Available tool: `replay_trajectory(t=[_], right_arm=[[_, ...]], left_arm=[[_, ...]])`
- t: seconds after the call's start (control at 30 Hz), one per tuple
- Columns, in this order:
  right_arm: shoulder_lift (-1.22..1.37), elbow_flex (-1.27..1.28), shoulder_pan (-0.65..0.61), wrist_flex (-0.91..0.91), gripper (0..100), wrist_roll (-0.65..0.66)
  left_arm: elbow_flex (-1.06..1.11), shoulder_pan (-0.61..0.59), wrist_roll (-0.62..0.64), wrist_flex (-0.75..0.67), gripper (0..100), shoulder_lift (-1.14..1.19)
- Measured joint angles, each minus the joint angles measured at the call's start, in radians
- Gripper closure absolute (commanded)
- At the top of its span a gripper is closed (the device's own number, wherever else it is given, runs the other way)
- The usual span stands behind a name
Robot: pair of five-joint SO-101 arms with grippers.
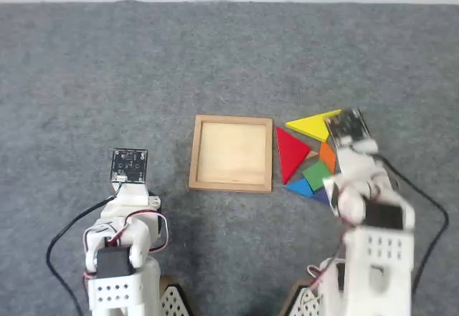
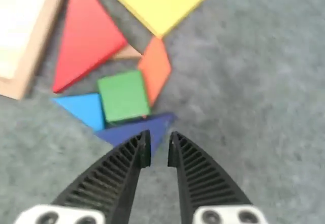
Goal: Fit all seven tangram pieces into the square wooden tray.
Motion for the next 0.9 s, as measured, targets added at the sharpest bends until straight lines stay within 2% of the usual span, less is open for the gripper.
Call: replay_trajectory(t=[0.23,0.37,0.53,0.6,0.8,0.9], right_arm=[[0.508,-0.338,-0.203,-0.005,90.8,-0.137],[0.766,-0.462,-0.325,-0.084,90.7,-0.204],[1.036,-0.591,-0.373,-0.160,90.6,-0.288],[1.099,-0.623,-0.374,-0.161,89.6,-0.321],[1.111,-0.628,-0.384,-0.166,72.7,-0.387],[1.111,-0.629,-0.384,-0.167,71.9,-0.397]], left_arm=[[0.000,0.000,0.000,0.000,98,0.000],[0.000,0.000,0.000,0.000,98,0.000],[0.000,0.000,0.000,0.000,98,0.000],[0.000,0.000,0.000,0.000,98,0.000],[0.000,0.000,0.000,0.000,98,0.000],[0.000,0.000,0.000,0.000,98,0.000]])
